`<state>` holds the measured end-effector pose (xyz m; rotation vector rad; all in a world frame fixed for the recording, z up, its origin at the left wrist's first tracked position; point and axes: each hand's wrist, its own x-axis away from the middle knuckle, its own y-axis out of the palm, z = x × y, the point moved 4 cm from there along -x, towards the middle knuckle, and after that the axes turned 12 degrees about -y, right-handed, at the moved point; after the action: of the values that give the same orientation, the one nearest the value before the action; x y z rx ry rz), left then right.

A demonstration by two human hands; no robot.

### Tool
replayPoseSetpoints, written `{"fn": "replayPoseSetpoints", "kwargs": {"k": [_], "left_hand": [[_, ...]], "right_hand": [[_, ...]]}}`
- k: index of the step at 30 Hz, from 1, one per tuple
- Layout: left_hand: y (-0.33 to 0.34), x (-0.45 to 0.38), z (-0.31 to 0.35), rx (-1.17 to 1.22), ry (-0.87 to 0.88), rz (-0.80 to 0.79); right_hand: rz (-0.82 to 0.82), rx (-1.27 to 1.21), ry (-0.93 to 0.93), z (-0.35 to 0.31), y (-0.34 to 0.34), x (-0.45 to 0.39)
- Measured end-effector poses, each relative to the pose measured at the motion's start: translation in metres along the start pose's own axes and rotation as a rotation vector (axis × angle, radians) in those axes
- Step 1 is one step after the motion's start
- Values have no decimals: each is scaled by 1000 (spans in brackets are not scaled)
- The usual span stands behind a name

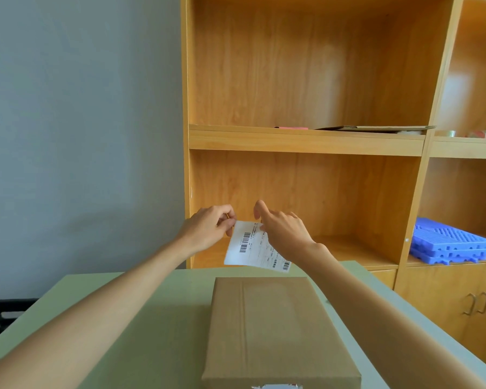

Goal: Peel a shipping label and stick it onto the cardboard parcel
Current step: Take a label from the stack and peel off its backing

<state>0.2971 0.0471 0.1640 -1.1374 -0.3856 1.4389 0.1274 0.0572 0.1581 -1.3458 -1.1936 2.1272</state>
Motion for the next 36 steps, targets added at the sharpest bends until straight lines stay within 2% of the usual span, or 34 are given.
{"fn": "replayPoseSetpoints", "kwargs": {"k": [10,14,18,28,36], "left_hand": [[12,-4,-2,97,-23,-48],[18,-5,4,141,-29,-65],[19,-6,14,159,-9,-67],[24,-8,17,17,18,2],[27,-11,16,-92,51,66]], "right_hand": [[78,-23,-76,-6,-3,-3],[24,-14,-96,-11,-2,-8],[41,-22,-94,-10,-5,-7],[116,-14,-92,-6,-6,-4],[85,-4,-48,-1,-3,0]]}}
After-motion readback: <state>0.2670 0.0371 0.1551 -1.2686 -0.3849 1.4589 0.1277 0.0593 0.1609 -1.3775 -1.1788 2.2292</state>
